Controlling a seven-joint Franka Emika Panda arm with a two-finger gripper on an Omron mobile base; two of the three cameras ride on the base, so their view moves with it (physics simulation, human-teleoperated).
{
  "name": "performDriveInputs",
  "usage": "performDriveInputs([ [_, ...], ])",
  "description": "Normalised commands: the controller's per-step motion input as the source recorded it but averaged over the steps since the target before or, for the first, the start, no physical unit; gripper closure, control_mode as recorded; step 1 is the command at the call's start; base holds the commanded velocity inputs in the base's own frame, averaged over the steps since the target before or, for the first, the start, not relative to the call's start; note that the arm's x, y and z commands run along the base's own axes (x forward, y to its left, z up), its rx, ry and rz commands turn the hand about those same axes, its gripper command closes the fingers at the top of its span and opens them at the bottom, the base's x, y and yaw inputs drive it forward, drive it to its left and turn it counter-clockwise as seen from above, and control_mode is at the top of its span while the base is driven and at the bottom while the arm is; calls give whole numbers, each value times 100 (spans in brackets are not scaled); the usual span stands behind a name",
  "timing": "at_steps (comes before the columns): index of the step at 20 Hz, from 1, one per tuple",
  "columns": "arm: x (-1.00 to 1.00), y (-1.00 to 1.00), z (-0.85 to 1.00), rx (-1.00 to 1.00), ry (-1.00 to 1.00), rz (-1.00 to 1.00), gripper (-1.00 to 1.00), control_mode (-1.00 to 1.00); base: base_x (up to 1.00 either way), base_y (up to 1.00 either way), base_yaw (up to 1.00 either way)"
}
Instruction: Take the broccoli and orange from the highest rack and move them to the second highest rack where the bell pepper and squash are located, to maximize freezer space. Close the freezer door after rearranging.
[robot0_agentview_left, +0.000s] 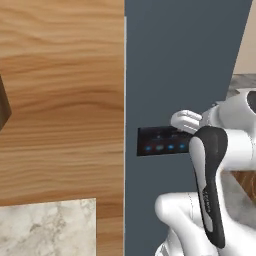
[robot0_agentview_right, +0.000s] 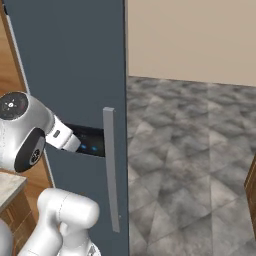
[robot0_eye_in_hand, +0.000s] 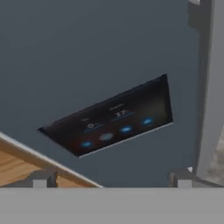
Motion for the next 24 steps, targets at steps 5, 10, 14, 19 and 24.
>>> performDriveInputs([
  [5, 72, 6, 0, 24, 0, -36, -100, -100, 0, 0, 0],
  [10, 76, 0, 1, 31, 6, -26, -100, -100, 0, 0, 0],
  [14, 82, 0, 0, 27, 1, -13, -100, -100, 0, 0, 0],
  [19, 86, 0, -6, 22, 0, -2, -100, -100, 0, 0, 0],
  [24, 81, 4, -10, 16, 1, 0, -100, -100, 0, 0, 0],
])
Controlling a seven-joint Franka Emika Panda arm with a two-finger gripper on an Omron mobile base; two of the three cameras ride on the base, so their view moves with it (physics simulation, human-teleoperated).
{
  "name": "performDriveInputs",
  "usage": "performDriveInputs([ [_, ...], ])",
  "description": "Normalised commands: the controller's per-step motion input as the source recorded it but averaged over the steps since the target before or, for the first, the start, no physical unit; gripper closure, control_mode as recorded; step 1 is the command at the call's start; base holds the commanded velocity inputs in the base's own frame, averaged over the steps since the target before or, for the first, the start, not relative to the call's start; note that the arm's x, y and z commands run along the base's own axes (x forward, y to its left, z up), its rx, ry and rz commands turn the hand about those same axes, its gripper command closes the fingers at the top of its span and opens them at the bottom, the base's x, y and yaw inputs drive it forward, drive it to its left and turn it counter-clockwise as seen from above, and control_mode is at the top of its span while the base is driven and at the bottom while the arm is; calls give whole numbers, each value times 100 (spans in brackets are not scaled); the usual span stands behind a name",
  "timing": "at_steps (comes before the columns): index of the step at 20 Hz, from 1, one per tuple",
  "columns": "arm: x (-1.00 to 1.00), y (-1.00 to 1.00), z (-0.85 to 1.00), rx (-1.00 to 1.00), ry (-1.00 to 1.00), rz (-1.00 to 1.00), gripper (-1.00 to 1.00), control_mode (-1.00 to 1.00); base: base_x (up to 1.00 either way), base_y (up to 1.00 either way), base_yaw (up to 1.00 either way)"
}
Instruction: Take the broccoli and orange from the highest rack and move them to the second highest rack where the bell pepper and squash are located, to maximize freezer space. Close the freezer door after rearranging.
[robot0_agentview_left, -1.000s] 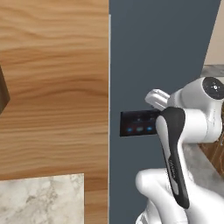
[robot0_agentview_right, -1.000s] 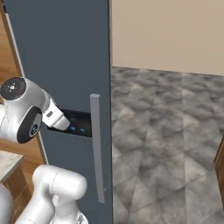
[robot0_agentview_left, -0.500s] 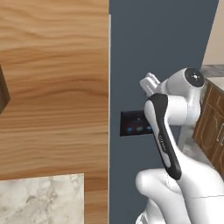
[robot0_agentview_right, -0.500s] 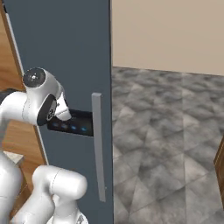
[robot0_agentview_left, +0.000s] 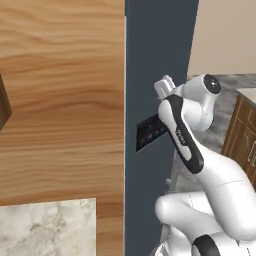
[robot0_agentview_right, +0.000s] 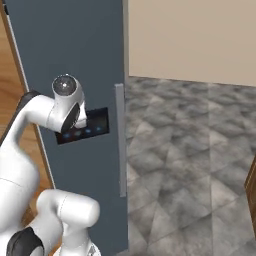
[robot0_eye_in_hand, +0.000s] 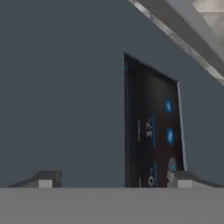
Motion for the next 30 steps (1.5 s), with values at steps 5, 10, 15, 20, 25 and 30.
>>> performDriveInputs([
  [5, 69, 32, -14, 14, 5, 11, -100, -100, 0, 0, 0],
  [10, 56, 45, -20, 12, 7, 27, -100, -100, 0, 0, 0],
  [15, 31, 49, -21, 6, 0, 29, -100, -100, 0, 0, 0],
  [20, 5, 59, -25, 1, 0, 29, -100, -100, 0, 0, 0],
  [25, 0, 68, -27, 0, 0, 36, -100, -100, 0, 0, 0],
  [30, 0, 67, -29, 0, 0, 34, -100, -100, 0, 0, 0],
])
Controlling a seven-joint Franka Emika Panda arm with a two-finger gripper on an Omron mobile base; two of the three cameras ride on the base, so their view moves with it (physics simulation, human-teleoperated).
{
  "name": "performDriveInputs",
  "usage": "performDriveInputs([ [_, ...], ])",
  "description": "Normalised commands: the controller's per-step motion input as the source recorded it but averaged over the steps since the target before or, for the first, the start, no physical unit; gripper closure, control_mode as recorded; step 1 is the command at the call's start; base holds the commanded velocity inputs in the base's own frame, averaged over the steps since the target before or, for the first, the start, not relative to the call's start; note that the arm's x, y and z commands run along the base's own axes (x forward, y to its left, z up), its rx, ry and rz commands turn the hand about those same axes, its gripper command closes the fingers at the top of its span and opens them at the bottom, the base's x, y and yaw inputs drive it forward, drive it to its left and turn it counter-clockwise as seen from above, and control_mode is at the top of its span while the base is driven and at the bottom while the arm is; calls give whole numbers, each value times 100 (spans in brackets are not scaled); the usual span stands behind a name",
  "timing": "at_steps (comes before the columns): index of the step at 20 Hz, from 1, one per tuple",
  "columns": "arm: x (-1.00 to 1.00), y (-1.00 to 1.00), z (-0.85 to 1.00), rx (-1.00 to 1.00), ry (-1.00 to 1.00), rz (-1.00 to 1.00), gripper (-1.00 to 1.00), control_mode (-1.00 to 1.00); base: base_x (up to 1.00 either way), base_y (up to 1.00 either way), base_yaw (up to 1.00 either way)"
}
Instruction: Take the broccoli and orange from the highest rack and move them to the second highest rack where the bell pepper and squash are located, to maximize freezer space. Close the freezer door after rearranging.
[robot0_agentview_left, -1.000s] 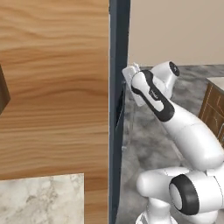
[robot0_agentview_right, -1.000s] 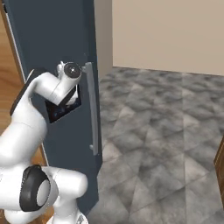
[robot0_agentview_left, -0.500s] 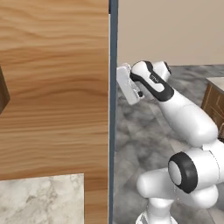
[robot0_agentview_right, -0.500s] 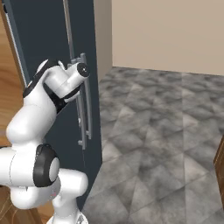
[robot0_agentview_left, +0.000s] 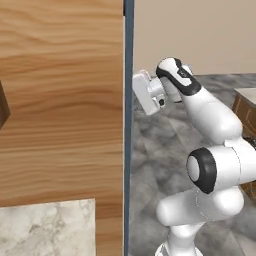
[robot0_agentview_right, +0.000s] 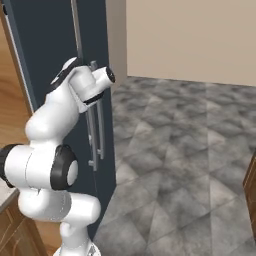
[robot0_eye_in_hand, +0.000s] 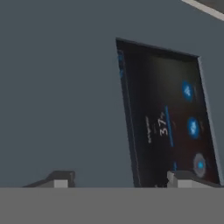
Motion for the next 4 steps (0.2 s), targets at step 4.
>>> performDriveInputs([
  [4, -3, 51, -24, 0, 0, 22, -100, -100, 0, 0, 0],
])
